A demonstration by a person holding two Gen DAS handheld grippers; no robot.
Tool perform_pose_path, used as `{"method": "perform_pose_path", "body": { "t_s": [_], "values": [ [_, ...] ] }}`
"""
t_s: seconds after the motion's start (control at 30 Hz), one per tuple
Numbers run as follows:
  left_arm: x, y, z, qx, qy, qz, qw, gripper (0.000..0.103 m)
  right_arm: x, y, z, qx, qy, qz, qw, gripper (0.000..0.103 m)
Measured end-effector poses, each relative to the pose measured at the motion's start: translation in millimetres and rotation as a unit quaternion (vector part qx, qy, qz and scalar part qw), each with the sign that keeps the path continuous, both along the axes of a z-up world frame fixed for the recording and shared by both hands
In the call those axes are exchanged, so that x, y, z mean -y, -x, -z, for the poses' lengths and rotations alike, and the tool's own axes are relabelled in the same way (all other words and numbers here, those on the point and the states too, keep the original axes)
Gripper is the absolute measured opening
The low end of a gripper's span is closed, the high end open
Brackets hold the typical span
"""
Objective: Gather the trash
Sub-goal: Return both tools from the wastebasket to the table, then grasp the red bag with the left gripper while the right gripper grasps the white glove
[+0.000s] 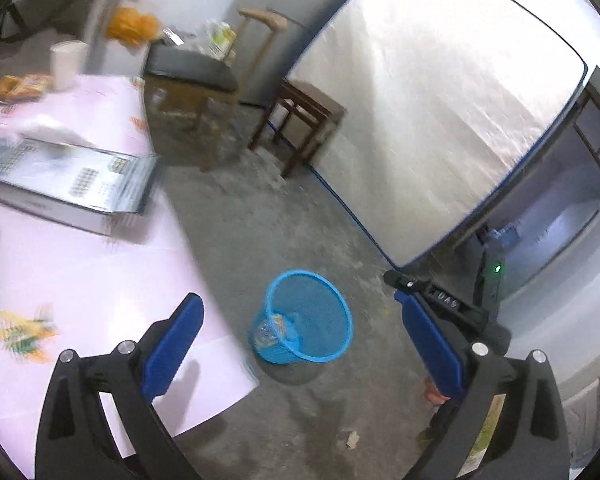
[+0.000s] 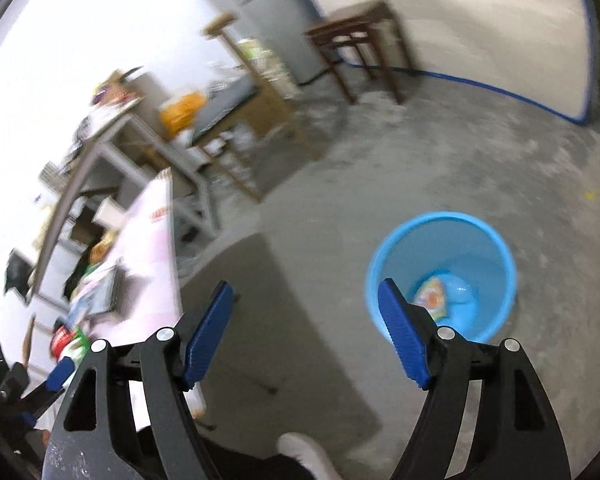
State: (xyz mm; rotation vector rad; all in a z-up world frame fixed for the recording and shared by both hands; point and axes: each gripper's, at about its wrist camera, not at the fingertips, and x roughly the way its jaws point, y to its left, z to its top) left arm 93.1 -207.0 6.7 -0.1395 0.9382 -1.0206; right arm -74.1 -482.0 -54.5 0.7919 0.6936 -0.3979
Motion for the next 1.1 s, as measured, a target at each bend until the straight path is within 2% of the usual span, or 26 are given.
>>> {"method": "perform_pose_path", "body": {
  "t_s": [0.13, 0.27, 0.33, 0.43, 0.5, 0.6, 0.7, 0.73, 0.77, 0.8, 0.87, 1.1],
  "values": [
    [-58, -3, -15, 0.023, 0.014, -0.045, 0.9986, 0.097, -36, -27, -24, 0.011, 0.012, -0.056, 0.998, 0.071],
    [-135, -14, -15, 0.005, 0.062, -0.077, 0.9951, 0.097, -76, -55, -44, 0.024, 0.025, -0.122, 0.992, 0.071],
    [-169, -22, -13, 0.002, 0.072, -0.101, 0.9923, 0.097, -98, -72, -54, 0.026, 0.034, -0.158, 0.987, 0.071],
    [-224, -34, -8, 0.007, 0.084, -0.153, 0.9845, 0.097, -138, -99, -67, 0.032, 0.042, -0.219, 0.974, 0.071],
    [-258, -41, -6, 0.008, 0.097, -0.192, 0.9765, 0.097, -164, -120, -73, 0.035, 0.042, -0.257, 0.965, 0.071],
    [-303, -61, -3, -0.012, 0.113, -0.248, 0.9621, 0.097, -199, -146, -80, 0.033, 0.056, -0.302, 0.951, 0.071],
    [-328, -83, 2, -0.029, 0.113, -0.294, 0.9486, 0.097, -241, -181, -81, 0.028, 0.062, -0.349, 0.935, 0.071],
    [-336, -94, 4, -0.035, 0.104, -0.313, 0.9432, 0.094, -253, -188, -80, 0.027, 0.063, -0.359, 0.931, 0.071],
    [-339, -108, 7, -0.039, 0.102, -0.323, 0.9400, 0.086, -264, -198, -79, 0.025, 0.064, -0.370, 0.927, 0.071],
    [-344, -118, 10, -0.047, 0.097, -0.337, 0.9354, 0.083, -272, -205, -79, 0.023, 0.063, -0.378, 0.923, 0.071],
    [-352, -139, 16, -0.074, 0.094, -0.352, 0.9282, 0.073, -297, -224, -77, 0.019, 0.063, -0.396, 0.916, 0.071],
    [-351, -193, 48, -0.155, 0.111, -0.337, 0.9219, 0.065, -345, -265, -66, 0.005, 0.063, -0.435, 0.898, 0.071]
  ]
}}
